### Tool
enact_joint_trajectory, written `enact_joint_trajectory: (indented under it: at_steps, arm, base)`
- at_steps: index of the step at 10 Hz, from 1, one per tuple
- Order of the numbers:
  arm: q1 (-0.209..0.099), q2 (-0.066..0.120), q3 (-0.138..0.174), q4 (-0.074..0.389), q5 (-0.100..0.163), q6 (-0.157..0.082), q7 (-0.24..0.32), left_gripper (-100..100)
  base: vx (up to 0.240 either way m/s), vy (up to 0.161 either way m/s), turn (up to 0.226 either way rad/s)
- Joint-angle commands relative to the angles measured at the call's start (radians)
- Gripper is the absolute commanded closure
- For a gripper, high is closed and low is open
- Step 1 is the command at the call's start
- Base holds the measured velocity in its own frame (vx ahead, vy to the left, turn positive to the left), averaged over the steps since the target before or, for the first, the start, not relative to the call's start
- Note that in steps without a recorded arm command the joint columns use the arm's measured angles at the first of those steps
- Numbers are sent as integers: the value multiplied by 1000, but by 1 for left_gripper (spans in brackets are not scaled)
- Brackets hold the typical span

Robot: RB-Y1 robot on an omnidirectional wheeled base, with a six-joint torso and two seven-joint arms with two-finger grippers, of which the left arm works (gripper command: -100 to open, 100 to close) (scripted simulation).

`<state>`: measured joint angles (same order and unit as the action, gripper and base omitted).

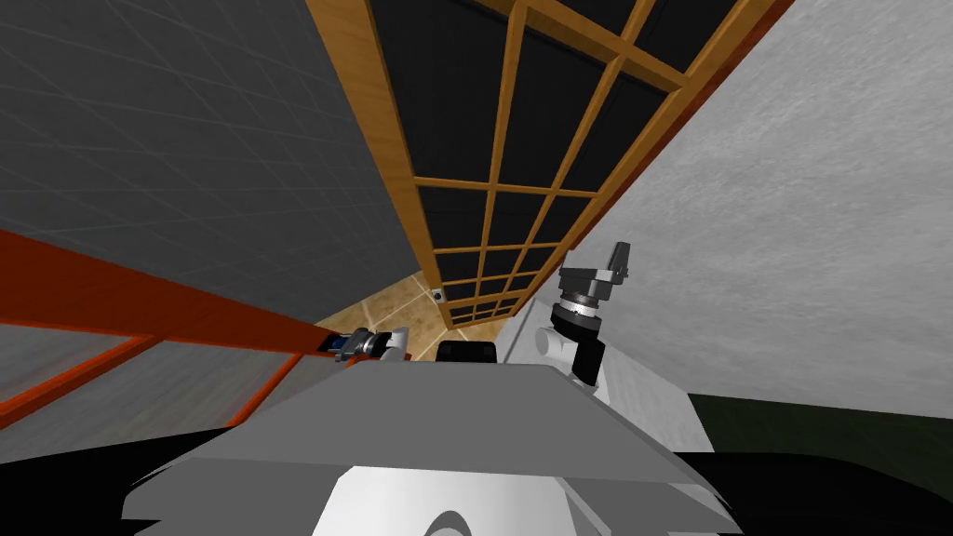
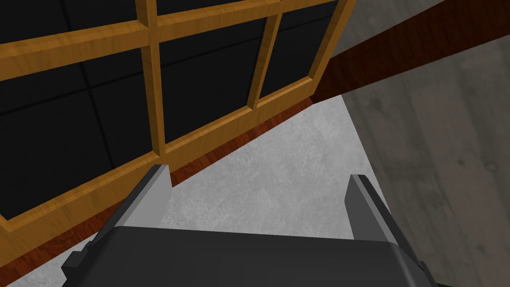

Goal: Push the door open

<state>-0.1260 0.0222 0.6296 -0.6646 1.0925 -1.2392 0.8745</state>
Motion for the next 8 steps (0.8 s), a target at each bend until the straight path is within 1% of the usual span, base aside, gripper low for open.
enact_joint_trajectory:
  at_steps: [1,2,3,4,5,6,7,8]
  arm:
    - [-12,14,22,21,18,-35,-1,100]
    - [-14,16,41,24,37,-52,-6,100]
    - [-14,16,41,24,37,-52,-6,100]
    - [-14,16,41,24,37,-52,-6,100]
    - [-18,16,68,27,64,-76,-13,100]
    - [-18,16,68,25,64,-76,-13,100]
    - [-19,14,76,28,72,-83,-15,100]
    - [-22,10,92,30,88,-97,-19,100]
  base:
    - [5,135,-97]
    - [28,163,-190]
    - [8,121,-65]
    - [-8,41,12]
    - [-9,99,-168]
    - [-7,109,-103]
    - [8,81,-61]
    - [18,108,-115]
